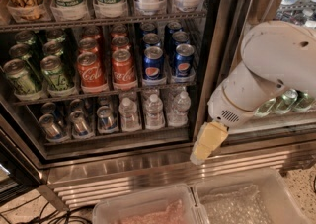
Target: Pick water bottle from bottom shelf of fridge
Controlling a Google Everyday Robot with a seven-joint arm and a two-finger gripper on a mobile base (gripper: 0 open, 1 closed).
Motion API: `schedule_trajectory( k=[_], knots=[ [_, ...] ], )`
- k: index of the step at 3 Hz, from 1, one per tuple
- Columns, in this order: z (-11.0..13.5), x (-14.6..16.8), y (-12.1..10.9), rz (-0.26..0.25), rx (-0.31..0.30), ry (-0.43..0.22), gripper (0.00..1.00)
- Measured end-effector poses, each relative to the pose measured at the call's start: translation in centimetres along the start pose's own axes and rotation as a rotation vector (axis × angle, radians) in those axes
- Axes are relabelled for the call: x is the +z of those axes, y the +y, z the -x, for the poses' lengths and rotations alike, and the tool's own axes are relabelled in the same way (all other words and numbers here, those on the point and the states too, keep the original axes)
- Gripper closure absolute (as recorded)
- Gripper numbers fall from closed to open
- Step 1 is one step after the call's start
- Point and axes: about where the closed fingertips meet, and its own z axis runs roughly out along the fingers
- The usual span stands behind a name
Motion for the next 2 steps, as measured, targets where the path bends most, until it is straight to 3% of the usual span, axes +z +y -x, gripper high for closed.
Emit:
schedule_trajectory(
  k=[1,2],
  knots=[
    [0.0,0.0,0.0,0.0,0.0,0.0,0.0],
    [1.1,2.1,0.7,0.02,0.053,-0.046,0.0]
  ],
)
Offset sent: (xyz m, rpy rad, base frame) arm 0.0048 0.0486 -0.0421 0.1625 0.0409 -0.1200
